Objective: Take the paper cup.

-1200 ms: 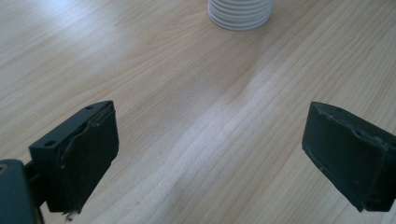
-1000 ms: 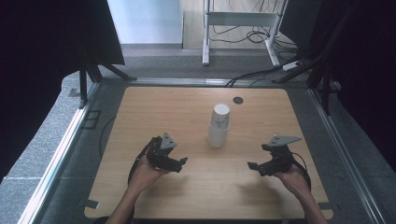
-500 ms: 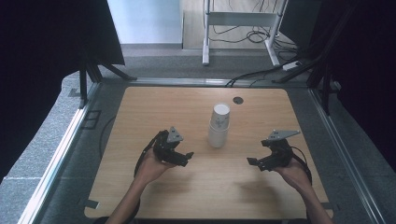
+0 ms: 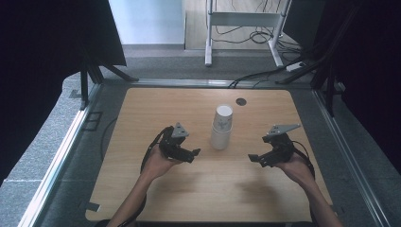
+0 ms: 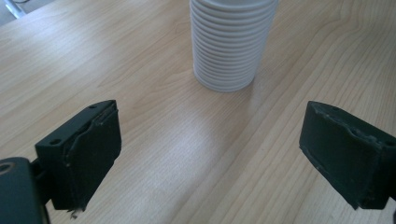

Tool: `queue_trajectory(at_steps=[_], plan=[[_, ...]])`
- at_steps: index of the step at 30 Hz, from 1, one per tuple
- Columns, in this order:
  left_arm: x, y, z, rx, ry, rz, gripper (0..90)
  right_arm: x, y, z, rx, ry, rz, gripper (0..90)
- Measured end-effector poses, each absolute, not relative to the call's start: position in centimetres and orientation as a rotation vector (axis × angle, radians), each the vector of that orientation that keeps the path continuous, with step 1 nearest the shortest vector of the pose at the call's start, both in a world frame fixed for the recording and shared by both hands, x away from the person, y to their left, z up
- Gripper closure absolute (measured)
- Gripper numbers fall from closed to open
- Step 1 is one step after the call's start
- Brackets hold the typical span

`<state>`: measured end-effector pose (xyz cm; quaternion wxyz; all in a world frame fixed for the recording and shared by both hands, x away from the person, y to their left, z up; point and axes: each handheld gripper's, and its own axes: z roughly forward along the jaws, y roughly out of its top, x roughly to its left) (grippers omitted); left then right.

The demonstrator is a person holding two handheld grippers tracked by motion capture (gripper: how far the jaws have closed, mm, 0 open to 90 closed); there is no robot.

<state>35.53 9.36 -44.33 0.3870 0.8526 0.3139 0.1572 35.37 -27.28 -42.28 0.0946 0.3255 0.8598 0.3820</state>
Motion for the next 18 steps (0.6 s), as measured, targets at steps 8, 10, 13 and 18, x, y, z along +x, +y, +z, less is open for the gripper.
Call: queue_trajectory(at_steps=[8, 10, 13, 18], plan=[[36.4, 8.6, -44.2, 2.171, 0.779, 0.392, 5.5, 36.3, -26.5, -41.5, 0.940, 2.577, 1.098, 0.3], [36.6, 8.3, -44.2, 2.174, 0.770, 0.386, 5.5, 36.5, -26.3, -41.3, 0.935, 2.582, 1.092, 0.5], [36.8, 7.8, -44.2, 2.180, 0.760, 0.385, 4.9, 37.0, -26.0, -40.9, 0.930, 2.594, 1.085, 0.5], [37.2, 7.1, -44.1, 2.186, 0.742, 0.386, 4.9, 37.7, -25.6, -40.2, 0.922, 2.619, 1.062, 0.5]])
